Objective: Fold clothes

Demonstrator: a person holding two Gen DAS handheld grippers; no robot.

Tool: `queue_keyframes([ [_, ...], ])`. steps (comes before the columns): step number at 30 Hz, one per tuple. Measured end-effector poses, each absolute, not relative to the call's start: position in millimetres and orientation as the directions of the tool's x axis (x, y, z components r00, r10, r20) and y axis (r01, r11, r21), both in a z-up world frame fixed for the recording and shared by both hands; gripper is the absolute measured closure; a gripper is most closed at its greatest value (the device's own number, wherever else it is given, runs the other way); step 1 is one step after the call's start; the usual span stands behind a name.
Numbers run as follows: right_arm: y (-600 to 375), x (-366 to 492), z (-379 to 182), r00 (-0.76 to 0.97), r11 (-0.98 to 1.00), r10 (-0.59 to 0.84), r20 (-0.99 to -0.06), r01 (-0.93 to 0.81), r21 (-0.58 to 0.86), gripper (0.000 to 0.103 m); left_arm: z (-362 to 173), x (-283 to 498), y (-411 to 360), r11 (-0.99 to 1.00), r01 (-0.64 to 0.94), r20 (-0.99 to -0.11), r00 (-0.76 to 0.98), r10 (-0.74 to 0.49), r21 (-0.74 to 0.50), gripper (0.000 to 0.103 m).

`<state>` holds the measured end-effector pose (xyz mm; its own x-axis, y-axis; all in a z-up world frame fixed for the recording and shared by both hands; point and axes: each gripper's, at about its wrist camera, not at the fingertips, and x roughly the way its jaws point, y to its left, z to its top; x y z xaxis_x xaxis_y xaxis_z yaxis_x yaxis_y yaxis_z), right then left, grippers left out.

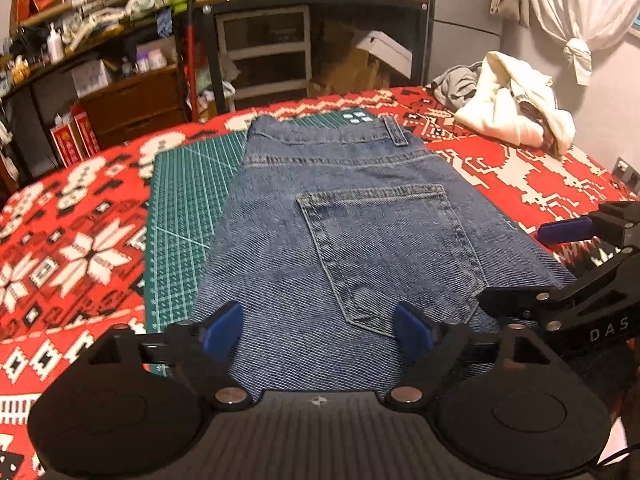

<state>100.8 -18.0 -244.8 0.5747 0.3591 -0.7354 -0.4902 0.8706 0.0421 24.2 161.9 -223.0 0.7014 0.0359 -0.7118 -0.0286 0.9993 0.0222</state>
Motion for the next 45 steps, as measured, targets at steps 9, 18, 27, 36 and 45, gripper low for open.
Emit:
queue_keyframes([
  [9, -20, 98, -246, 0.585, 0.873, 0.361, -0.726, -0.486, 0.042, 0.0, -221, 35, 164, 0.995, -0.094, -0.792, 0.609, 0.047, -0.014, 0.0],
  [18, -20, 98, -245, 0.582, 0.873, 0.356, -0.731, -0.485, 0.039, 0.0, -222, 35, 164, 0.995, -0.098, -0.798, 0.601, 0.049, -0.013, 0.0],
  [27, -32, 101, -208, 0.577, 0.852, 0.401, -0.712, -0.52, 0.059, 0.021, -192, 39, 174, 0.98, -0.168, -0.814, 0.581, 0.014, -0.103, 0.034],
  [36, -36, 140, -151, 0.554, 0.805, 0.462, -0.692, -0.59, 0.065, 0.054, -126, 72, 191, 0.975, -0.191, -0.817, 0.577, 0.014, -0.118, 0.061],
  [45, -13, 197, -163, 0.46, 0.764, 0.477, -0.748, -0.638, 0.095, 0.099, -141, 124, 205, 0.976, -0.135, -0.824, 0.563, -0.065, -0.169, 0.099],
])
